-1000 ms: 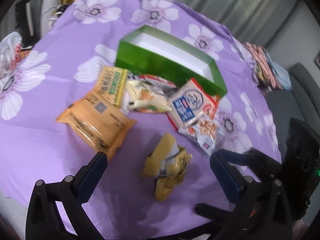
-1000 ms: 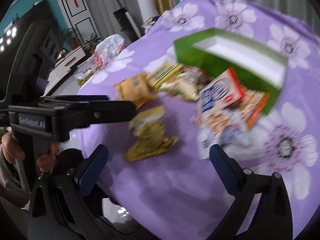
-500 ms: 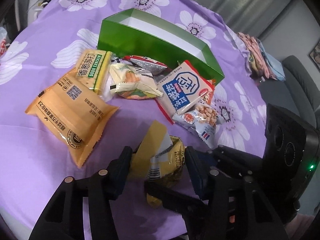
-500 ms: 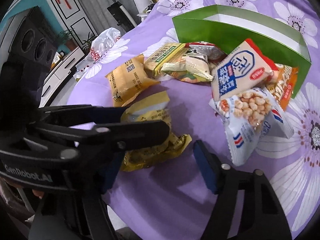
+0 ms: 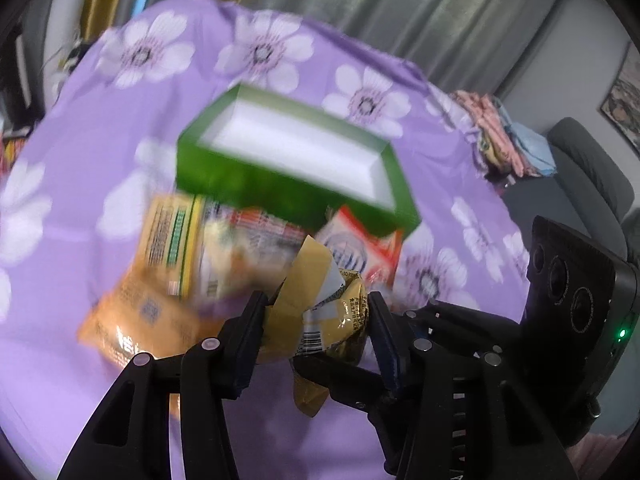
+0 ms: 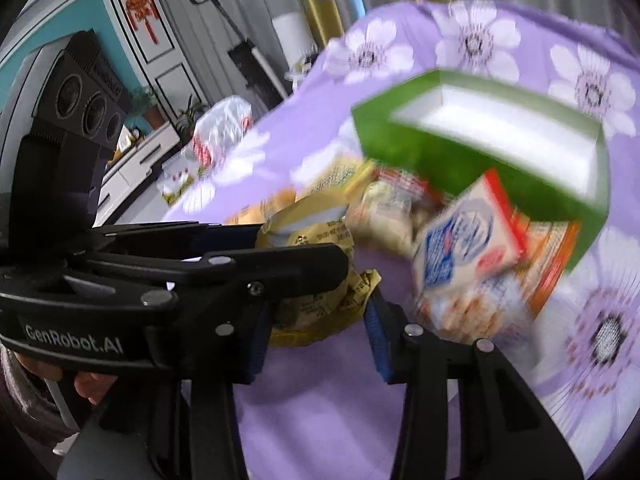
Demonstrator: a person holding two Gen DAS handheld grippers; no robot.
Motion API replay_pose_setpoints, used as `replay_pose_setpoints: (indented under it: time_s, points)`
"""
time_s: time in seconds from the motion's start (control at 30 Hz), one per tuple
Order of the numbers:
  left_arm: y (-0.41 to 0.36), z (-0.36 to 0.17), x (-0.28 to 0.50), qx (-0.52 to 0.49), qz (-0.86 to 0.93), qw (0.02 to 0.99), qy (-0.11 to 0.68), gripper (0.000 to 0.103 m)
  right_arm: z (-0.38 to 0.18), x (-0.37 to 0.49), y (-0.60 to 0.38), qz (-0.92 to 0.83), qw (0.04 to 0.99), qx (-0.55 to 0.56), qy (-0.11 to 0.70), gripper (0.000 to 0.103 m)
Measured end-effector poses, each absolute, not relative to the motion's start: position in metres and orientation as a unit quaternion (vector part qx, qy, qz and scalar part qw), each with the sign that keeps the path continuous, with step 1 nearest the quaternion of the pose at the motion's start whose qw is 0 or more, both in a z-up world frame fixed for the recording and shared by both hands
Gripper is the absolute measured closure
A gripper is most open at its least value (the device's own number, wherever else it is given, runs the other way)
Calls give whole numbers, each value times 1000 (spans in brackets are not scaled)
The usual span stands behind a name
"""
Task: Organize snacks
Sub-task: 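Carry the gold wrapper over the green box and open the grippers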
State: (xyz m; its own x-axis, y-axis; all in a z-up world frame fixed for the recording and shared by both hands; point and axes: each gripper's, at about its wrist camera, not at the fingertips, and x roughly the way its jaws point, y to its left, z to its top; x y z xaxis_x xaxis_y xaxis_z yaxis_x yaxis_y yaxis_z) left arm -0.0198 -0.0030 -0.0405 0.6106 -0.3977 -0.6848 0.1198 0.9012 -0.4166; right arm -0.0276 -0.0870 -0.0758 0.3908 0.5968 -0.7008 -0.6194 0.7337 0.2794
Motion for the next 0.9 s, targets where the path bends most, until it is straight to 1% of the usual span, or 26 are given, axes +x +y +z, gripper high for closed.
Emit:
replay_pose_setpoints:
  time_s: [0.17, 0.3, 0.57, 0.7, 0.73, 0.77, 0.8, 0.83, 0.9]
  points:
    - [-13, -12, 30, -150, -164, 892, 393, 52, -44, 9, -95, 345, 862, -23, 371, 60]
    - [-21, -6, 68, -146, -172, 890, 397, 52, -30, 47, -107, 320, 877, -30, 358, 60]
    - [-43, -26, 124, -143, -169, 874, 432, 52, -42, 100, -129, 281, 879, -32, 384, 59]
    - [-47, -40, 140, -151, -154, 866, 451, 50, -55, 115, -131, 266, 877, -35, 399, 55]
    - [-47, -41, 143, -152, -149, 865, 454, 42, -58, 117, -130, 258, 879, -41, 400, 54]
    - [-46, -42, 144, -153, -144, 865, 455, 35, -59, 119, -131, 250, 881, -43, 399, 48]
    - [-44, -42, 144, -153, -137, 867, 454, 18, -59, 121, -133, 240, 885, -44, 397, 43]
    - [-41, -40, 142, -151, -128, 871, 450, 13, -58, 122, -135, 234, 887, -42, 395, 42]
    - [-30, -35, 136, -147, -116, 877, 443, 12, -55, 120, -139, 231, 890, -36, 390, 38]
